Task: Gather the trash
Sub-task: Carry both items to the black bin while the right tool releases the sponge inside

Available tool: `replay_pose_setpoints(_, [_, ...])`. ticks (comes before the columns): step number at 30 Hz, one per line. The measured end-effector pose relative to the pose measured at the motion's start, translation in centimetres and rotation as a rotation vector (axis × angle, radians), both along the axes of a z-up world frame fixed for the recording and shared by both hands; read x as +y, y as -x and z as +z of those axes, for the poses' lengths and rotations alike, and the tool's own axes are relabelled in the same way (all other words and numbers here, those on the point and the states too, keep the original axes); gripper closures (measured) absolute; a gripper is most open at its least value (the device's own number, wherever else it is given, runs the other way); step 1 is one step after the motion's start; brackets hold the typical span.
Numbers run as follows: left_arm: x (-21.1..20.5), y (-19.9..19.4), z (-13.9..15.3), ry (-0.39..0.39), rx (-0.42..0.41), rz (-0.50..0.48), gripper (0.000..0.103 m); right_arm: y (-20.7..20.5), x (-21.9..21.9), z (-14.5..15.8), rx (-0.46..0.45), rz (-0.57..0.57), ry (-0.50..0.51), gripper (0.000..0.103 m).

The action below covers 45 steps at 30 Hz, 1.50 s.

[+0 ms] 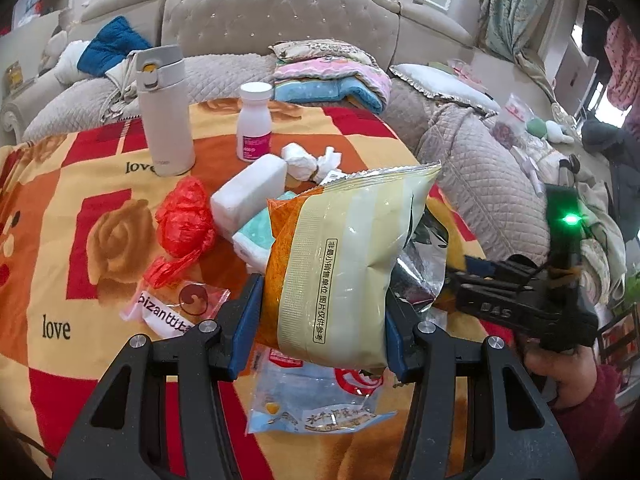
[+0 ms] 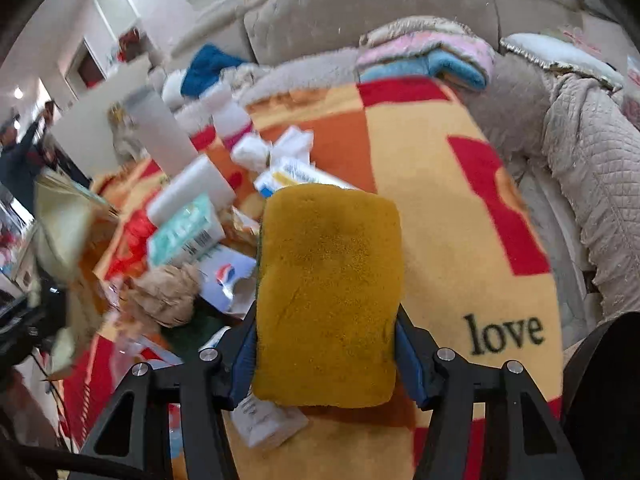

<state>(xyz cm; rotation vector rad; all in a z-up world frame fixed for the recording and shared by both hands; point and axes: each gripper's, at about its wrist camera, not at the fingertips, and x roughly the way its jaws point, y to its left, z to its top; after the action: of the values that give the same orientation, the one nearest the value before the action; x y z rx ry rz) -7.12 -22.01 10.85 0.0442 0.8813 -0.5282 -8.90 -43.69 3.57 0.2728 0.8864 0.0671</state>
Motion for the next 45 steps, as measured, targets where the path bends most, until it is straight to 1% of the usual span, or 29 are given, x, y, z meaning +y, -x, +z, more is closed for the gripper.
replay_pose_setpoints(4, [-1.7,0.2,0.3,0.007,0.0,-0.028,0.051,2.4,-0.7,2.4,-0.06,-0.01,0.058,0.046])
replay_pose_setpoints(7, [-4.0,0.7,0.5,0.014,0.003,-0.069,0.051,4.3,-2.5,3.6,-0.069,-0.047,0.076,0.046])
replay_pose_setpoints(11, [-7.2,1.6,0.5,0.009,0.007,-0.121,0.051,6.8,-5.3,4.1,-0.06,-0.103,0.117,0.045])
replay_pose_setpoints(18, [-13.4,3.6,0.0,-0.016,0.018,-0.21,0.051,11.1,-10.4,3.1,-0.011,-0.208,0.132,0.045])
replay_pose_setpoints(26, [-18.6,5.2,-1.1,-0.045,0.035,-0.274,0.051,14.5,-15.3,1.9,0.017,-0.308,0.121,0.045])
replay_pose_setpoints(31, [-21.8,6.2,-1.9,-0.05,0.063,-0.318,0.051,16.0,-17.7,0.9,0.042,-0.363,0.106,0.045])
replay_pose_setpoints(36, [-24.9,7.1,-2.9,-0.031,0.097,-0.355,0.051,16.9,-19.4,-0.3,0.066,-0.405,0.09,0.044])
replay_pose_setpoints(40, [-26.4,7.1,-3.5,-0.005,0.129,-0.372,0.05,17.1,-20.3,-1.2,0.082,-0.426,0.073,0.044])
replay_pose_setpoints(41, [-26.5,7.1,-3.5,0.006,0.135,-0.376,0.05,17.2,-20.3,-1.3,0.084,-0.429,0.071,0.042])
replay_pose_setpoints(42, [-26.7,7.0,-3.7,0.032,0.155,-0.383,0.049,17.3,-20.5,-1.5,0.085,-0.432,0.069,0.04])
replay_pose_setpoints(43, [-26.9,7.0,-3.7,0.047,0.169,-0.389,0.045,17.2,-20.6,-1.6,0.086,-0.434,0.066,0.037])
replay_pose_setpoints(44, [-27.0,6.8,-3.9,0.071,0.2,-0.401,0.042,17.2,-20.7,-1.7,0.088,-0.438,0.063,0.028])
replay_pose_setpoints(45, [-27.1,6.7,-4.0,0.082,0.219,-0.408,0.04,17.3,-20.9,-1.8,0.091,-0.451,0.062,0.023])
